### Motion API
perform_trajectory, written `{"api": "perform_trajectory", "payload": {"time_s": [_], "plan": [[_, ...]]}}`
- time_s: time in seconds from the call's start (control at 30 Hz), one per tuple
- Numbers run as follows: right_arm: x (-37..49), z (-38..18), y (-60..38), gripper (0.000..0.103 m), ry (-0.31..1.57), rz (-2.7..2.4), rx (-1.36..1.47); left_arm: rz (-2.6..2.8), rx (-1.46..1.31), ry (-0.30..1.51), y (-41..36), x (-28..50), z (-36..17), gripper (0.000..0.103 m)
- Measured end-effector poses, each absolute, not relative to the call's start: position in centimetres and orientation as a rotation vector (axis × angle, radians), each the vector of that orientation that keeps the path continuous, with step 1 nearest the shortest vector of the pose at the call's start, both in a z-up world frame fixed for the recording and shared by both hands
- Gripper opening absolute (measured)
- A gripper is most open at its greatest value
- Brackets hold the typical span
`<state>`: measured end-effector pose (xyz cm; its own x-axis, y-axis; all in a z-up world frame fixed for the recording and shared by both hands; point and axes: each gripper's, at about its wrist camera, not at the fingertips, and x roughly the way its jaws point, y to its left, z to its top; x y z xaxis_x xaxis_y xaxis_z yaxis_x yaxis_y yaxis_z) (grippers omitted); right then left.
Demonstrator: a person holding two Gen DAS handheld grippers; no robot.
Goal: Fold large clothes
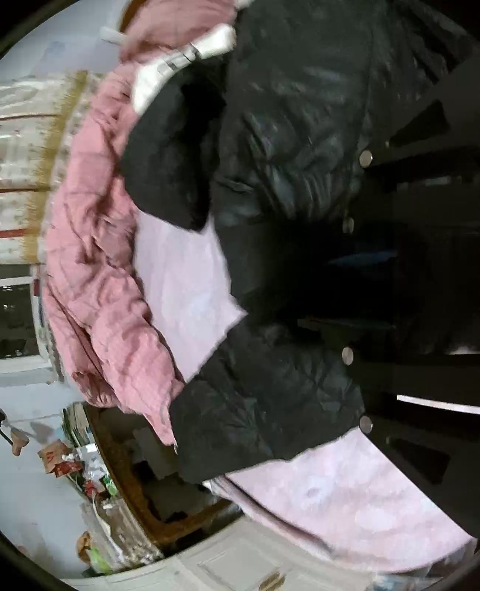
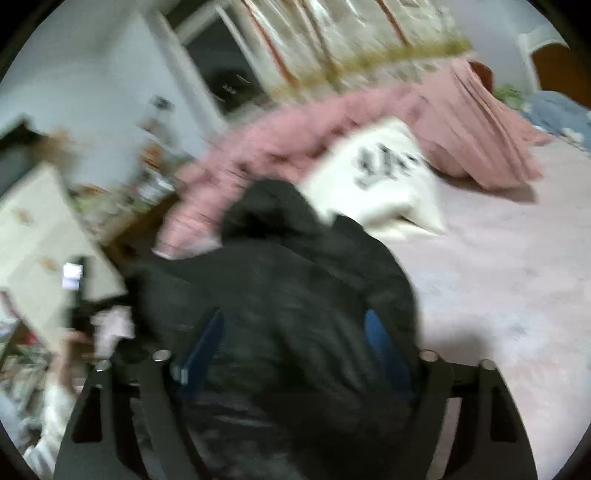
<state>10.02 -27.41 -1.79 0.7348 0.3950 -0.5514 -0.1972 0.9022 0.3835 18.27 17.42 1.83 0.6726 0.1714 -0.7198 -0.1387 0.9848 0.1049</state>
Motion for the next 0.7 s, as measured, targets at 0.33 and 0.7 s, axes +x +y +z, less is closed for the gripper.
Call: {"api": "perform_trajectory", "payload": {"time_s": [0.33,0.7], "plan": [[16.4,-9.1,-25.0,0.081,1.034,0.144,0.219,0.154,0.115,0.885,18.0,18.5,-3.4,0.047],[16.5,-1.2,-30.8,0.081,0.832,0.091,0.305,0.144,-0.077,0.872,20.3,18.1,-6.0,0.063]]}}
